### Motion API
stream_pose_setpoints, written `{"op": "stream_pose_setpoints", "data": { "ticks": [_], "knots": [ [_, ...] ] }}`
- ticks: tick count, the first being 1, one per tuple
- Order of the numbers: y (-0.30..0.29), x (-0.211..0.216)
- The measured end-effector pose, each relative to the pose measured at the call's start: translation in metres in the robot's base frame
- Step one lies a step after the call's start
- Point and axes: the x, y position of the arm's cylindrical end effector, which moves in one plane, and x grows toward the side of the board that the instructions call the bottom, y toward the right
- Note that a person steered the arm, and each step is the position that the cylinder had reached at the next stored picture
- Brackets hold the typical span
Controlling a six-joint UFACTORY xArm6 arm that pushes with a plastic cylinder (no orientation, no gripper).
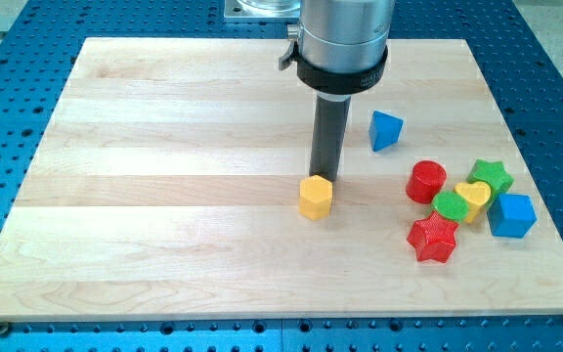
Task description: Slightly push the hexagon towards the bottom center
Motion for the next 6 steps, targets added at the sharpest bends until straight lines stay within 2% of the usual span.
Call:
{"op": "stream_pose_setpoints", "data": {
  "ticks": [3,6],
  "knots": [
    [-0.004,0.038],
    [0.003,0.044]
  ]
}}
